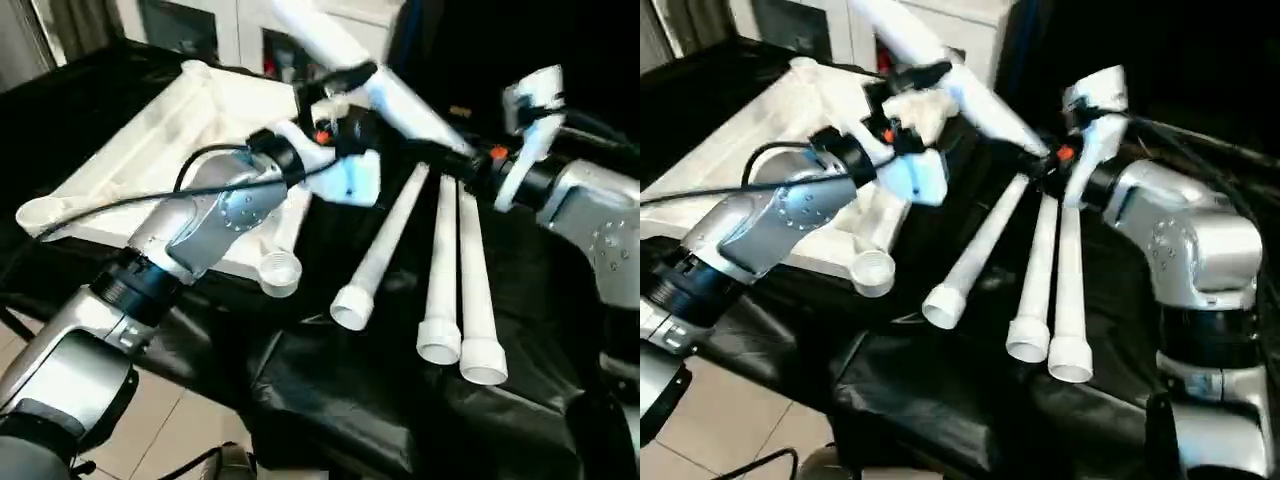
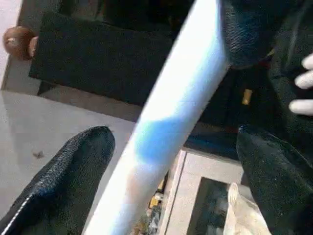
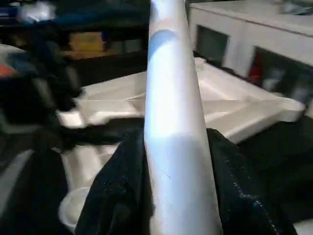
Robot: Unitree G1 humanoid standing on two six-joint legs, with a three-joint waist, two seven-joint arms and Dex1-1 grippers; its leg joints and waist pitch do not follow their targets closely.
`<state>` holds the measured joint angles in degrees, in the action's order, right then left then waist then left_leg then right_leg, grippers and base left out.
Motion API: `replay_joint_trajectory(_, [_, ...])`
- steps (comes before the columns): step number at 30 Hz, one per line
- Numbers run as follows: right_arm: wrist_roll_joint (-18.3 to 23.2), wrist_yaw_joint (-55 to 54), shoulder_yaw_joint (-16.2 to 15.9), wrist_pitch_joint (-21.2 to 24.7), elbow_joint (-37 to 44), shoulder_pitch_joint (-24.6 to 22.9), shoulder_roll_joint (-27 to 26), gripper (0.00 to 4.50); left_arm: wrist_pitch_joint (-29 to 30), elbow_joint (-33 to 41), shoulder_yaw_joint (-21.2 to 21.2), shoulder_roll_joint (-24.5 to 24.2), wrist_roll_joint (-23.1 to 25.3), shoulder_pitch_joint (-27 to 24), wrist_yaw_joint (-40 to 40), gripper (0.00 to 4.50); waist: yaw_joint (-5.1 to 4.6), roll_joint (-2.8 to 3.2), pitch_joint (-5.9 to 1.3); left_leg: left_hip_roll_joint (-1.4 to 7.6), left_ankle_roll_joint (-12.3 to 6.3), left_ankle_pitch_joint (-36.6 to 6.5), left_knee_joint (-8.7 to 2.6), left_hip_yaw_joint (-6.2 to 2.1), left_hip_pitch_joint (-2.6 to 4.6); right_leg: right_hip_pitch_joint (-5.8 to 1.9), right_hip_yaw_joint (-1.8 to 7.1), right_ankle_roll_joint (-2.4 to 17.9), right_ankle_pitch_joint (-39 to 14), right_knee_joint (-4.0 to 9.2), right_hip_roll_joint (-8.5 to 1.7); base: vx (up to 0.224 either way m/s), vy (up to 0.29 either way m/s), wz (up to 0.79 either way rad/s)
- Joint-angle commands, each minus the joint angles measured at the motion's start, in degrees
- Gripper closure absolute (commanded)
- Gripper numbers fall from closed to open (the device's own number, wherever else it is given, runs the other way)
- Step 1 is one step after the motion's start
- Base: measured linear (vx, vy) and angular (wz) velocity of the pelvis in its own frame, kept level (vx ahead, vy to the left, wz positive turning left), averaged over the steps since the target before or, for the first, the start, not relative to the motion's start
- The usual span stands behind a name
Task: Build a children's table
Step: Insert table leg to table base
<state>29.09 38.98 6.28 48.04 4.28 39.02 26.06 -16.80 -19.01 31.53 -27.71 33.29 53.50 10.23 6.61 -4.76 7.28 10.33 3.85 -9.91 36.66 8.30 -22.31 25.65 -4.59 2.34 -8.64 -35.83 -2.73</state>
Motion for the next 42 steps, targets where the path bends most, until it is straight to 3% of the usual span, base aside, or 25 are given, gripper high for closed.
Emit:
replay_joint_trajectory(1, [1.20, -1.01, 0.65, 2.34, 2.71, 0.01, 0.12, 3.23, -2.98, -2.39, 1.35, 0.57, 1.86, 1.91, -1.22, 0.00, 0.17, 0.39, -6.60, 2.17, 1.22, -13.33, -4.40, -0.71, 1.39, -3.66, 2.15, -0.25, -27.74, 5.95, -5.40, 0.000, 0.000, 0.00])
replay_joint_trajectory(4, [1.91, -0.72, -0.09, 3.71, 4.28, 0.18, -0.02, 3.23, -4.53, -5.78, 2.26, 0.26, 3.92, 3.35, -2.54, 0.00, 0.02, 1.02, -6.37, 2.62, 1.75, -17.06, -4.89, -1.14, 1.80, -3.95, 1.22, 0.93, -26.68, 6.21, -6.06, 0.000, 0.000, 0.00])
replay_joint_trajectory(5, [2.15, -0.69, -0.32, 3.92, 4.58, 0.20, 0.04, 3.23, -4.75, -6.51, 2.43, 0.07, 4.34, 3.72, -2.80, 0.00, 0.05, 1.28, -6.48, 2.83, 2.25, -17.87, -5.05, -1.36, 1.87, -4.16, 1.18, 1.43, -25.48, 6.10, -6.34, 0.000, 0.000, 0.00])
replay_joint_trajectory(6, [2.19, -0.71, -0.34, 3.97, 4.65, 0.20, 0.05, 3.23, -4.79, -6.70, 2.38, 0.08, 4.37, 3.79, -2.85, 0.00, 0.03, 1.10, -6.48, 2.74, 2.30, -18.06, -5.03, -1.27, 1.84, -4.12, 1.21, 1.53, -25.03, 6.21, -6.30, 0.000, 0.000, 0.00])
replay_joint_trajectory(7, [2.70, -0.97, -0.59, 4.50, 5.55, 0.02, 0.16, 3.23, -5.12, -9.08, 1.63, 0.18, 4.81, 4.82, -3.67, 0.00, 0.26, 1.60, -6.52, 2.59, 2.60, -18.40, -5.01, -1.28, 1.92, -4.13, 1.33, 1.98, -23.99, 6.09, -6.37, 0.000, 0.000, 0.00])
replay_joint_trajectory(9, [3.07, -1.31, -0.64, 4.82, 6.23, -0.32, 0.21, 3.23, -5.30, -10.63, 0.31, 0.63, 3.94, 5.39, -3.50, 0.17, 0.40, 1.34, -6.52, 2.47, 2.63, -17.95, -5.03, -1.27, 1.71, -4.34, 1.40, 2.23, -23.25, 5.91, -6.49, 0.000, 0.000, 0.00])
replay_joint_trajectory(10, [3.07, -1.31, -0.64, 4.82, 6.23, -0.32, 0.21, 3.23, -5.30, -10.63, 0.31, 0.63, 3.94, 5.39, -3.50, 0.27, 0.63, 1.47, -6.68, 2.47, 2.72, -17.73, -4.92, -1.23, 1.76, -4.37, 1.47, 2.43, -23.05, 5.86, -6.65, 0.000, 0.000, 0.00])
replay_joint_trajectory(15, [3.33, -1.74, -0.23, 5.99, 8.16, -2.04, -0.38, 3.23, -6.36, -11.91, -2.69, 2.30, -2.52, 4.76, 1.77, 0.60, 1.63, 1.23, -6.88, 2.46, 2.32, -15.73, -4.80, -1.00, 1.51, -4.45, 1.55, 3.55, -22.94, 5.62, -6.81, 0.000, 0.000, 0.00])
replay_joint_trajectory(18, [3.56, -1.87, -0.28, 6.31, 8.62, -2.46, -0.57, 3.23, -6.90, -12.01, -2.72, 2.21, -2.92, 4.39, 2.52, 0.75, 1.92, 1.37, -6.95, 2.50, 2.46, -16.07, -4.74, -1.00, 1.50, -4.23, 1.45, 2.73, -24.42, 5.89, -6.82, 0.000, 0.000, 0.00])
replay_joint_trajectory(19, [3.65, -2.01, -0.58, 6.25, 8.75, -2.71, -0.30, 3.23, -8.21, -12.40, -2.48, 1.83, -2.68, 4.25, 2.33, 0.81, 2.16, 2.41, -6.99, 2.46, 2.64, -16.24, -4.73, -1.18, 1.50, -4.23, 1.40, 2.47, -24.60, 5.82, -6.84, 0.000, 0.000, 0.00])
replay_joint_trajectory(20, [3.82, -2.20, -0.65, 6.25, 8.87, -2.81, -0.18, 3.23, -8.82, -12.56, -2.63, 1.82, -2.98, 4.18, 2.42, 1.00, 1.99, 1.85, -7.02, 2.56, 2.51, -16.14, -4.83, -1.12, 1.30, -4.35, 1.27, 2.11, -23.73, 5.97, -6.62, 0.000, 0.000, 0.00])
replay_joint_trajectory(21, [3.87, -2.36, -0.61, 6.26, 9.02, -2.90, -0.16, 3.23, -9.08, -12.50, -2.63, 1.78, -3.02, 4.14, 2.43, 1.07, 2.06, 1.75, -7.07, 2.46, 2.50, -16.07, -4.80, -1.11, 1.24, -4.43, 1.21, 1.97, -23.66, 5.91, -6.56, 0.000, 0.000, 0.00])
replay_joint_trajectory(22, [3.92, -2.54, -0.56, 6.27, 9.19, -3.01, -0.13, 3.23, -9.40, -12.43, -2.63, 1.74, -3.07, 4.08, 2.44, 1.10, 2.18, 2.06, -7.14, 2.48, 2.48, -16.05, -4.79, -1.09, 1.28, -4.36, 1.27, 1.86, -23.73, 5.92, -6.68, 0.000, 0.000, 0.00])
replay_joint_trajectory(23, [4.16, -3.10, -0.15, 6.48, 9.95, -3.51, -0.14, 3.23, -10.05, -12.13, -3.10, 2.00, -3.94, 3.76, 3.17, 1.12, 2.18, 1.96, -7.21, 2.39, 2.38, -15.59, -4.76, -1.05, 1.15, -4.48, 1.22, 1.77, -23.86, 5.86, -6.67, 0.000, 0.000, 0.00])
replay_joint_trajectory(24, [4.16, -3.10, -0.15, 6.48, 9.95, -3.51, -0.14, 3.23, -10.05, -12.13, -3.10, 2.00, -3.94, 3.76, 3.17, 1.18, 2.41, 2.94, -7.23, 2.35, 2.47, -15.65, -4.72, -1.15, 1.29, -4.37, 1.22, 1.91, -23.92, 5.84, -6.71, 0.000, 0.000, 0.00])
replay_joint_trajectory(25, [4.23, -3.34, 0.13, 6.70, 10.40, -3.80, -0.19, 3.23, -10.21, -11.91, -3.41, 2.17, -4.32, 3.60, 3.63, 1.30, 2.28, 2.48, -7.23, 2.41, 2.34, -15.66, -4.78, -1.06, 1.15, -4.38, 1.14, 1.82, -23.51, 5.93, -6.52, 0.000, 0.000, 0.00])
replay_joint_trajectory(26, [4.30, -3.58, 0.49, 6.93, 10.81, -4.22, -0.19, 3.23, -10.01, -11.66, -3.73, 2.58, -5.05, 3.32, 4.36, 1.44, 2.36, 2.80, -7.28, 2.31, 2.31, -15.63, -4.75, -1.06, 1.15, -4.47, 1.12, 1.83, -23.48, 5.95, -6.49, 0.000, 0.000, 0.00])
replay_joint_trajectory(27, [4.30, -3.58, 0.49, 6.93, 10.81, -4.22, -0.19, 3.23, -10.01, -11.66, -3.73, 2.58, -5.05, 3.32, 4.36, 1.51, 2.41, 2.60, -7.37, 2.25, 2.09, -15.15, -4.76, -0.95, 1.04, -4.51, 1.09, 1.72, -23.67, 5.94, -6.52, 0.000, 0.000, 0.00])
replay_joint_trajectory(30, [4.68, -4.53, 1.35, 7.95, 12.29, -5.22, -0.11, 3.23, -8.86, -10.17, -4.28, 3.51, -6.45, 2.24, 5.62, 1.63, 2.52, 3.64, -7.56, 2.32, 2.06, -15.31, -4.72, -1.04, 1.09, -4.51, 0.96, 1.33, -24.26, 6.16, -6.43, 0.000, 0.000, 0.00])
replay_joint_trajectory(32, [5.02, -5.07, 1.89, 8.64, 13.43, -5.82, 0.10, 3.23, -8.45, -9.56, -4.57, 4.32, -7.24, 1.36, 6.09, 1.89, 2.47, 3.39, -7.60, 2.12, 1.81, -15.71, -4.69, -0.94, 1.06, -4.56, 0.74, 0.88, -24.81, 6.30, -6.29, 0.000, 0.000, 0.00])
replay_joint_trajectory(35, [5.15, -5.22, 1.97, 8.74, 13.67, -5.97, 0.20, 3.23, -8.51, -9.56, -4.64, 4.51, -7.37, 1.20, 6.16, 1.95, 2.37, 3.60, -7.65, 1.90, 1.29, -16.36, -4.57, -0.89, 1.11, -4.42, 0.13, -0.85, -28.64, 6.87, -6.34, 0.000, 0.000, 0.00])
replay_joint_trajectory(40, [6.34, -6.12, 3.47, 10.55, 15.88, -7.34, 1.07, 3.23, -7.64, -8.48, -5.45, 5.69, -8.46, -0.03, 6.78, 2.23, 2.15, 3.90, -7.72, 1.81, 1.06, -16.94, -4.48, -0.97, 1.16, -4.40, -0.59, -3.10, -30.19, 7.65, -6.24, 0.000, 0.000, 0.00])
replay_joint_trajectory(41, [6.62, -6.33, 3.78, 10.93, 16.39, -7.60, 1.19, 3.23, -7.49, -8.25, -5.75, 5.78, -8.57, -0.22, 7.04, 2.27, 2.25, 4.54, -7.83, 1.86, 1.07, -16.96, -4.53, -1.15, 1.10, -4.50, -0.67, -3.01, -29.82, 7.52, -6.37, 0.000, 0.000, 0.00])
replay_joint_trajectory(42, [6.77, -6.45, 3.91, 11.12, 16.62, -7.68, 1.22, 3.23, -7.43, -8.14, -5.92, 5.77, -8.57, -0.27, 7.21, 2.32, 2.15, 4.54, -7.90, 1.97, 1.00, -17.03, -4.60, -1.15, 1.08, -4.51, -0.62, -2.99, -29.36, 7.63, -6.30, 0.000, 0.000, 0.00])
